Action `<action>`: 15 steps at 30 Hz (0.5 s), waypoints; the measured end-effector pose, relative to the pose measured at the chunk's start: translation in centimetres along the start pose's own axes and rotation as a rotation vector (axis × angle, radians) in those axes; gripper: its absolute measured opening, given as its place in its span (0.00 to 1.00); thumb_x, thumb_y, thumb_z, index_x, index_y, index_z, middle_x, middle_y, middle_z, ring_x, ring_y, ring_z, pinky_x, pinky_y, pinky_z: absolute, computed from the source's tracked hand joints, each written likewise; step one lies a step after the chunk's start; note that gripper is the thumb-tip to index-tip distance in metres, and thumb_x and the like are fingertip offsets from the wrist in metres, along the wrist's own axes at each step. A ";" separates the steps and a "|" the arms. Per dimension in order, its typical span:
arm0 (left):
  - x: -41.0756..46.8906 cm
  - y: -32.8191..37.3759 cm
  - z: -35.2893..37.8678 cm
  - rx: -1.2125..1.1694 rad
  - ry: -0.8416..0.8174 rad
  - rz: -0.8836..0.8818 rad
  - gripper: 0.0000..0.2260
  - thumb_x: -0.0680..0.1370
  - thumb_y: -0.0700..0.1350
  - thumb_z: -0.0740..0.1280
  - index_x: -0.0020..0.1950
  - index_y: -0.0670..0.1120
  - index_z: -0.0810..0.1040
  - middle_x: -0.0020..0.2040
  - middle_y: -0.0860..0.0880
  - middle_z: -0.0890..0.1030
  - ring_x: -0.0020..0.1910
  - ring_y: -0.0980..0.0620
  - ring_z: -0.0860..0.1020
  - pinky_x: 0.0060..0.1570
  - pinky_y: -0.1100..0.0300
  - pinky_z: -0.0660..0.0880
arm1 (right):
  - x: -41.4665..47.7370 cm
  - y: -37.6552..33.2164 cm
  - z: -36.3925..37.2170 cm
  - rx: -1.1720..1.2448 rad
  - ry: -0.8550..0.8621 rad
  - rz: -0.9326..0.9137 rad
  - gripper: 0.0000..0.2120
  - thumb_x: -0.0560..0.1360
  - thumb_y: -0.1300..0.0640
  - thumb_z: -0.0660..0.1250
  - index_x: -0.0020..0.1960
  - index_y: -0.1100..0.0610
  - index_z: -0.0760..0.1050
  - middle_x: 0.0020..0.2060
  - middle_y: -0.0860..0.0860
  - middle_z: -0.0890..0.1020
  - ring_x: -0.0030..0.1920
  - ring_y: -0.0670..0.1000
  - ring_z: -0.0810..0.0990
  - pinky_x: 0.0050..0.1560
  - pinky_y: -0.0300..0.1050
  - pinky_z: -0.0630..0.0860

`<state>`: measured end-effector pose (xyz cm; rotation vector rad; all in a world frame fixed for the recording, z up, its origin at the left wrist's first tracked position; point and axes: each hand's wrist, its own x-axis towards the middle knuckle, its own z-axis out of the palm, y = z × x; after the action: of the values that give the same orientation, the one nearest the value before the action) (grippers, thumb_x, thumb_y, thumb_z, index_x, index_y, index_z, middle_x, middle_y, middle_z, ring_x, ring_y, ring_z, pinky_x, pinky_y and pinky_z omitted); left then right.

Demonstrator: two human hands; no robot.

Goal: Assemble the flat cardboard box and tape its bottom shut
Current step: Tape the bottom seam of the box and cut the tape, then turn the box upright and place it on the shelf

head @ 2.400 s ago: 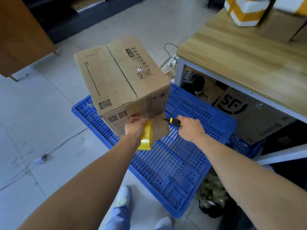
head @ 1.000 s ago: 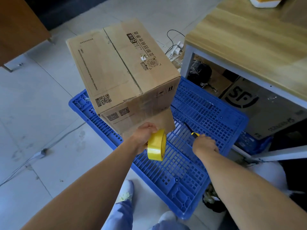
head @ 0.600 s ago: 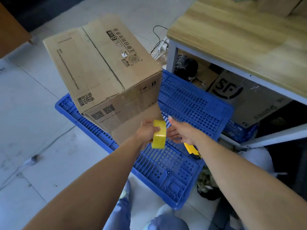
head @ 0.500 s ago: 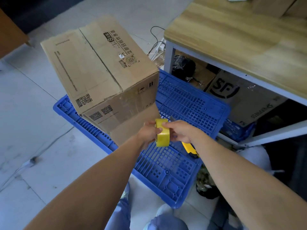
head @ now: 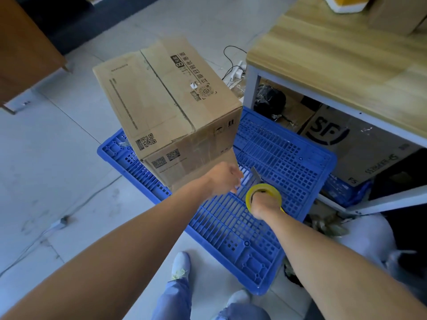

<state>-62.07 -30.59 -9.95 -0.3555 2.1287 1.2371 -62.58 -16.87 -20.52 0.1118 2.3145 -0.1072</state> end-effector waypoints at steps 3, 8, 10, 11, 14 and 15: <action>-1.5 1.6 -1.7 -0.066 0.027 0.074 0.09 0.77 0.35 0.58 0.52 0.41 0.77 0.51 0.40 0.81 0.50 0.45 0.81 0.60 0.50 0.75 | -1.0 -2.1 -3.5 0.274 0.041 -0.132 0.20 0.80 0.63 0.55 0.30 0.55 0.58 0.26 0.52 0.63 0.25 0.50 0.59 0.25 0.43 0.56; -4.7 5.5 -6.2 -0.302 0.231 0.238 0.10 0.76 0.32 0.59 0.45 0.43 0.77 0.41 0.43 0.81 0.39 0.49 0.80 0.48 0.57 0.78 | -5.7 -6.7 -11.4 1.240 0.060 -0.073 0.15 0.81 0.58 0.58 0.58 0.68 0.75 0.54 0.70 0.79 0.39 0.57 0.74 0.48 0.52 0.76; -5.4 6.8 -9.2 -0.341 0.352 0.304 0.09 0.76 0.32 0.59 0.46 0.42 0.77 0.39 0.46 0.79 0.36 0.51 0.78 0.41 0.62 0.78 | -7.9 -8.0 -13.8 1.471 -0.003 -0.040 0.19 0.82 0.59 0.56 0.68 0.69 0.68 0.65 0.68 0.73 0.55 0.64 0.79 0.65 0.56 0.72; -5.6 7.2 -10.7 -0.328 0.416 0.324 0.09 0.76 0.33 0.59 0.48 0.42 0.77 0.39 0.46 0.79 0.35 0.52 0.77 0.39 0.62 0.77 | -8.8 -8.5 -14.7 1.527 -0.001 -0.017 0.19 0.81 0.59 0.57 0.68 0.69 0.68 0.67 0.65 0.72 0.64 0.64 0.75 0.67 0.56 0.70; -5.0 7.6 -15.2 -0.206 0.549 0.349 0.09 0.75 0.34 0.60 0.46 0.45 0.77 0.41 0.46 0.79 0.35 0.52 0.76 0.37 0.59 0.74 | -10.3 -10.5 -16.3 1.649 -0.041 0.040 0.19 0.81 0.58 0.57 0.68 0.68 0.67 0.69 0.64 0.70 0.70 0.63 0.68 0.68 0.55 0.69; -4.6 7.4 -16.6 -0.155 0.571 0.346 0.10 0.76 0.34 0.59 0.46 0.46 0.77 0.43 0.46 0.79 0.36 0.52 0.76 0.36 0.59 0.73 | -10.5 -11.2 -16.5 1.677 -0.046 0.064 0.18 0.81 0.57 0.57 0.67 0.67 0.68 0.68 0.64 0.70 0.69 0.63 0.70 0.67 0.53 0.71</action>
<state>-68.94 -41.26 3.89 -0.4642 2.6644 1.6540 -68.73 -26.61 -1.13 0.9557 1.5489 -1.8964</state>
